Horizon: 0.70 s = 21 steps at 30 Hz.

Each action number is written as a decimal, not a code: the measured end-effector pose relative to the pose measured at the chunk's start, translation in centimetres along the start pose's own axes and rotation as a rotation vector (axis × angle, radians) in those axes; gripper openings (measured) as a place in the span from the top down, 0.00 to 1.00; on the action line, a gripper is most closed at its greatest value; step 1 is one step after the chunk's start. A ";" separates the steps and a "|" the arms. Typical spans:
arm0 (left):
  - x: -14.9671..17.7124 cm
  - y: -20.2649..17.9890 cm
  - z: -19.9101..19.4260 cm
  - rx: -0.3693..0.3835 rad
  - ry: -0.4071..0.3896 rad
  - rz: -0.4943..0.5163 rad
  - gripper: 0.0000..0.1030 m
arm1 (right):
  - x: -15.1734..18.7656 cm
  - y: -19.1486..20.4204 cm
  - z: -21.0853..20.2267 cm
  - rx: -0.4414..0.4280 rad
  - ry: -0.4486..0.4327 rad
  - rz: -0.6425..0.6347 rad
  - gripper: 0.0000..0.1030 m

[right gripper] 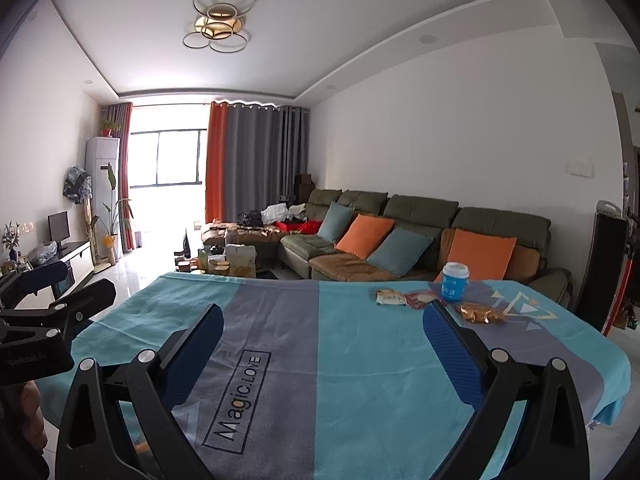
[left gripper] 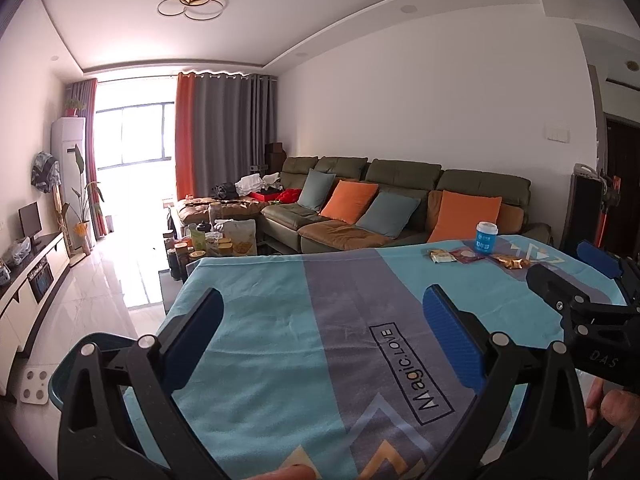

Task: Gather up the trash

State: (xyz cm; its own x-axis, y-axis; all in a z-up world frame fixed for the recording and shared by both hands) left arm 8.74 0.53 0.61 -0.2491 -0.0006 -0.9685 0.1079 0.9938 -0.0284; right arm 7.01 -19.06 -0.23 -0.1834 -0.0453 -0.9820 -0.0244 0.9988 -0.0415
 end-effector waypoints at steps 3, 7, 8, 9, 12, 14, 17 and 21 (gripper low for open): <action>-0.1 0.3 -0.3 -0.005 -0.019 -0.011 0.05 | -0.3 0.1 -0.6 -0.004 -0.025 0.008 0.06; -0.4 0.4 -0.8 -0.008 -0.055 -0.008 0.05 | -0.5 0.1 -0.6 -0.009 -0.041 0.004 0.06; -0.4 0.4 -0.9 -0.005 -0.057 -0.008 0.05 | -0.5 0.2 -0.6 -0.011 -0.038 0.003 0.06; -0.4 0.4 -0.9 -0.005 -0.058 -0.007 0.05 | -0.4 0.4 -0.6 -0.012 -0.036 0.003 0.06; -0.1 0.4 -0.8 -0.004 -0.058 -0.002 0.05 | -0.2 0.5 -0.4 -0.019 -0.028 0.005 0.06; 0.0 0.4 -0.8 -0.006 -0.060 -0.002 0.05 | -0.1 0.5 -0.3 -0.024 -0.020 0.007 0.06; 0.0 0.5 -0.9 -0.014 -0.066 -0.002 0.05 | 0.0 0.4 0.1 -0.028 -0.012 0.014 0.06; -0.1 0.7 -0.9 -0.030 -0.078 -0.002 0.05 | -0.1 0.3 0.2 -0.028 -0.020 0.020 0.06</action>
Point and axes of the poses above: each gripper's, at about its wrist camera, not at the fingertips, and z roughly the way its jaws point, y to its left, x to its underside, the point moved 7 cm from there along z, roughly the way its jaws point, and after that the axes turned 6 degrees about x, right-handed, at the moved point
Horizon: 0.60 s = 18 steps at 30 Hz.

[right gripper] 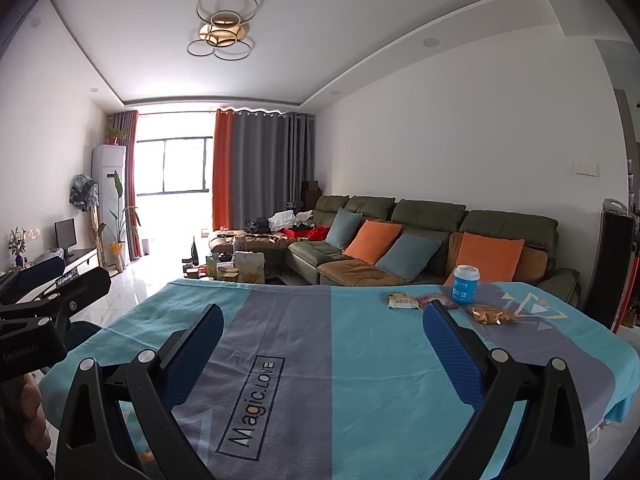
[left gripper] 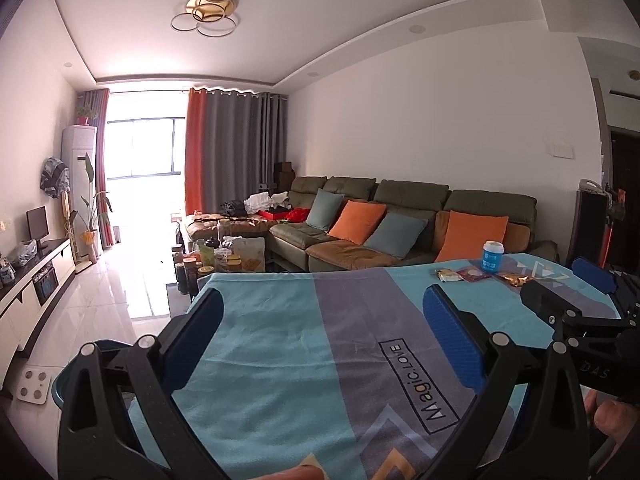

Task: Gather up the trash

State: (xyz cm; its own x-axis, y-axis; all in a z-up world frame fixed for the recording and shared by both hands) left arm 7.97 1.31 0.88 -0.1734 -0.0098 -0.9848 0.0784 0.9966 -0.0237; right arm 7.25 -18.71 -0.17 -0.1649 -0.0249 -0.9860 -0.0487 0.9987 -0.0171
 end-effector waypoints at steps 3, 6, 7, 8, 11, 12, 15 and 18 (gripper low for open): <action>0.1 -0.1 0.0 0.000 -0.003 0.002 0.05 | 0.1 -0.1 0.3 0.000 0.007 0.003 0.06; 0.1 -0.1 0.1 0.000 -0.006 0.006 0.05 | 0.1 -0.1 0.3 0.000 0.007 0.000 0.06; 0.1 -0.2 0.1 -0.001 -0.005 0.005 0.05 | 0.1 0.0 0.2 -0.001 0.006 -0.001 0.06; 0.1 -0.2 0.1 -0.001 -0.004 0.005 0.05 | 0.1 0.0 0.2 -0.001 0.005 -0.001 0.06; 0.1 -0.2 0.1 -0.004 -0.008 0.009 0.05 | 0.2 0.2 0.1 -0.003 0.010 -0.004 0.06; 0.1 -0.2 0.0 -0.004 -0.008 0.011 0.05 | 0.2 0.2 0.0 -0.002 0.008 -0.005 0.06; 0.1 -0.3 -0.1 -0.003 -0.009 0.009 0.05 | 0.1 0.2 -0.2 0.000 -0.005 -0.011 0.06; 0.1 -0.3 -0.1 -0.001 -0.011 0.010 0.05 | 0.1 0.3 -0.2 -0.001 -0.004 -0.010 0.06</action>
Point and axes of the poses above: each gripper's, at about its wrist camera, not at the fingertips, and z roughly the way its jaws point, y to its left, x to its underside, the point moved 7 cm from there along z, roughly the way its jaws point, and after that the axes turned 6 degrees about x, right-handed, at the moved point
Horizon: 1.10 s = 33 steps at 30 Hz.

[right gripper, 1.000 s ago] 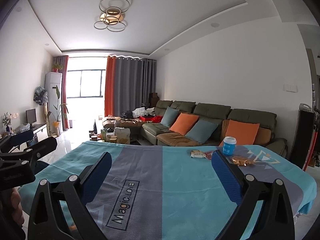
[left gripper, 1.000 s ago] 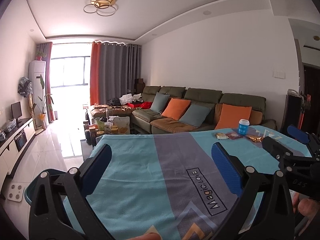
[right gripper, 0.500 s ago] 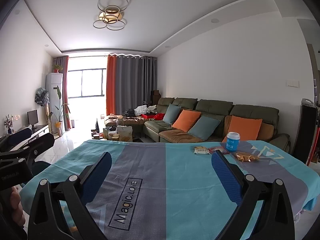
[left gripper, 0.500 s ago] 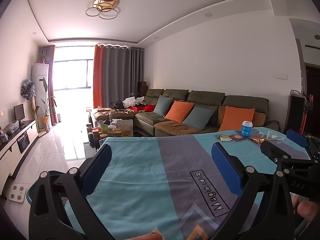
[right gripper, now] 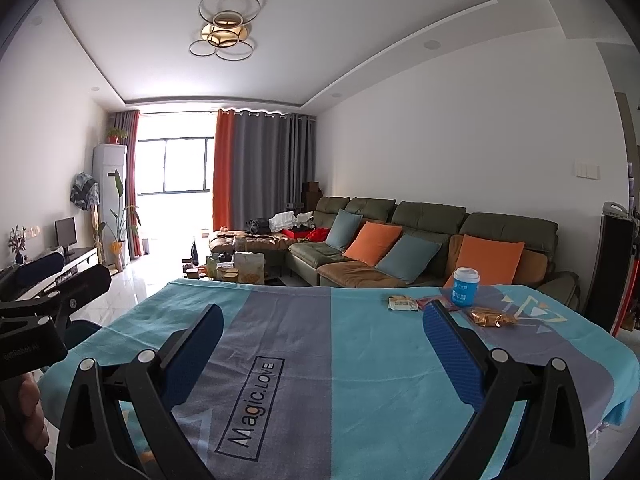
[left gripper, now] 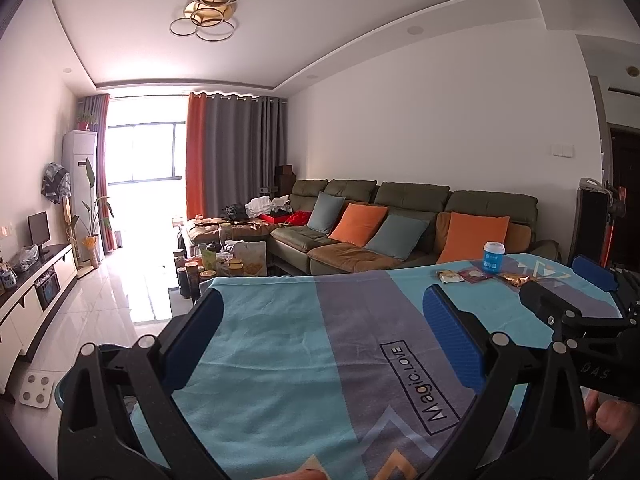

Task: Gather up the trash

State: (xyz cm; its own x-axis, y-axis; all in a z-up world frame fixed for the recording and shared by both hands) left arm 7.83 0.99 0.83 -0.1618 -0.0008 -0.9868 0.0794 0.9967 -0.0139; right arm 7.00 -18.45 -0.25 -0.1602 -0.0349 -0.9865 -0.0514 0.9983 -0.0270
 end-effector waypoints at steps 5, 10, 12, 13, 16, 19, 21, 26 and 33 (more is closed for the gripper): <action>0.0 0.0 0.1 -0.004 0.000 -0.003 0.05 | 0.0 0.2 0.0 0.002 0.003 -0.008 0.06; -0.1 0.1 0.0 -0.005 -0.001 -0.002 0.05 | -0.2 0.2 -0.1 0.004 0.003 -0.007 0.06; 0.0 0.1 0.0 -0.003 -0.001 -0.003 0.05 | -0.3 0.2 -0.2 0.004 -0.001 -0.007 0.06; 0.0 0.1 0.1 -0.004 -0.001 -0.004 0.05 | -0.4 0.3 -0.2 0.003 -0.001 -0.008 0.06; -0.1 0.1 0.1 -0.003 -0.002 -0.007 0.05 | -0.5 0.3 -0.2 0.003 -0.004 -0.007 0.06; -0.1 0.2 0.1 -0.006 -0.004 -0.008 0.05 | -0.5 0.4 -0.4 0.003 -0.003 -0.009 0.06; -0.1 0.1 0.0 -0.007 -0.005 -0.008 0.05 | -0.6 0.4 -0.4 0.003 -0.006 -0.009 0.06; 0.0 0.1 0.1 -0.008 -0.004 -0.007 0.05 | -0.6 0.4 -0.5 0.004 -0.008 -0.009 0.06; 0.2 -0.1 -0.1 -0.003 -0.001 -0.006 0.05 | -0.5 0.3 -0.4 0.003 -0.007 -0.008 0.06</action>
Point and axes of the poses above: each gripper's, at about its wrist camera, not at the fingertips, and z roughly the way its jaws point, y to its left, x to its underside, the point moved 7 cm from there along z, roughly the way its jaws point, and after that the axes turned 6 degrees about x, right-handed, at the moved point
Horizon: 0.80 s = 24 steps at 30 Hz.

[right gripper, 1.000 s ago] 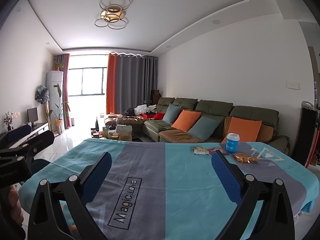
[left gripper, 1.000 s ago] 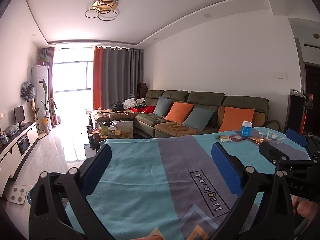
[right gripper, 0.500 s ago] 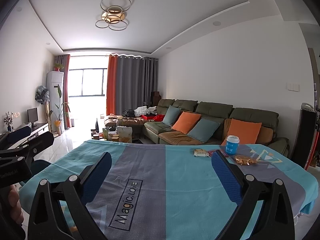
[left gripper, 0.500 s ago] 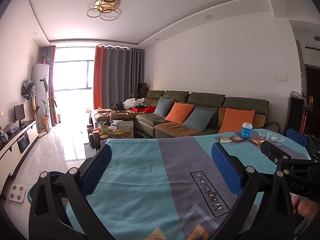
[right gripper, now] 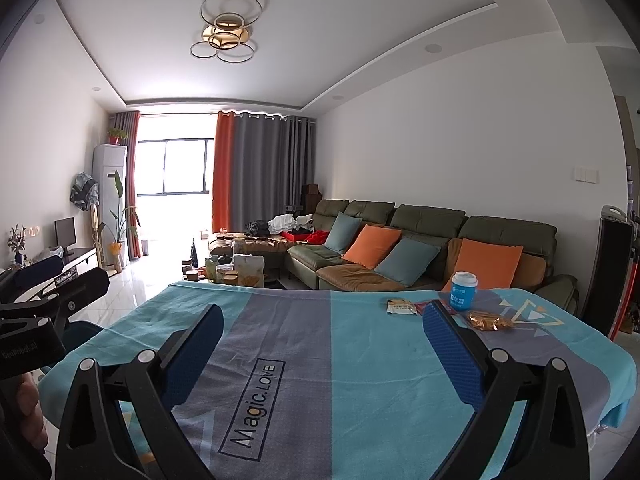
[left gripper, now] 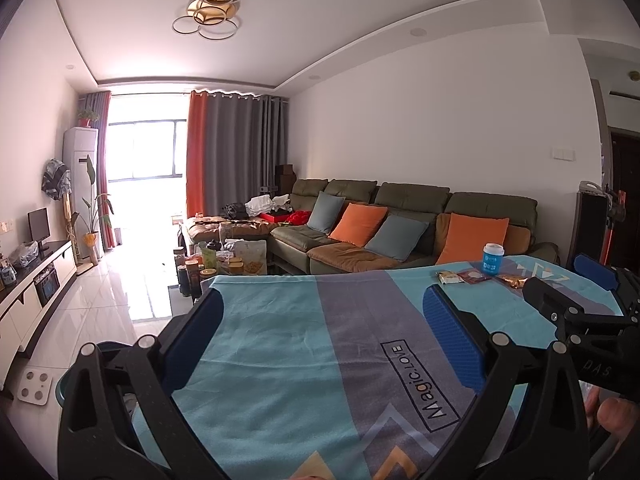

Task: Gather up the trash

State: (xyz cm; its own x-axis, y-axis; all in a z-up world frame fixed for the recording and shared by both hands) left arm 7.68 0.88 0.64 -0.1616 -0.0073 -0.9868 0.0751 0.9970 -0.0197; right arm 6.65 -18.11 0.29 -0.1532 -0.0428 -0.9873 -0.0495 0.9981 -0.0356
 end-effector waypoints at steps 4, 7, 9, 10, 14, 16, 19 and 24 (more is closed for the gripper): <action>0.1 0.0 0.0 0.003 0.004 -0.002 0.05 | 0.0 -0.1 0.0 -0.001 0.004 0.004 0.06; 0.1 0.0 0.1 0.004 0.004 -0.002 0.05 | 0.0 -0.1 0.0 0.002 0.005 0.005 0.06; 0.3 -0.1 0.1 0.003 0.007 -0.001 0.05 | 0.1 -0.1 0.0 0.002 0.007 0.004 0.06; 0.3 -0.1 0.1 0.008 0.010 -0.002 0.05 | 0.1 -0.1 0.0 0.003 0.009 0.003 0.06; 0.6 -0.1 0.3 0.004 0.010 -0.009 0.05 | 0.2 0.0 0.0 0.004 0.011 0.001 0.06; 0.6 0.2 0.3 -0.006 0.010 -0.016 0.05 | 0.2 -0.1 0.1 0.004 0.012 0.003 0.06; 0.8 0.2 0.6 -0.007 0.021 -0.012 0.05 | 0.3 0.0 0.2 0.006 0.015 0.006 0.06; 0.7 0.3 1.0 0.000 0.027 -0.002 0.05 | 0.2 -0.2 0.3 0.016 0.010 0.010 0.06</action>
State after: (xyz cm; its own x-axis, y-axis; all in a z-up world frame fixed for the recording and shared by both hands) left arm 8.59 1.11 -0.18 -0.1886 -0.0071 -0.9820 0.0750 0.9969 -0.0216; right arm 6.94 -18.34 0.01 -0.1633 -0.0335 -0.9860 -0.0320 0.9991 -0.0287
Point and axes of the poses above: each gripper's, at about its wrist camera, not at the fingertips, and z roughly the way its jaws point, y to its left, x to its underside, the point moved 7 cm from there along z, roughly the way its jaws point, and after that the axes turned 6 degrees about x, right-handed, at the moved point
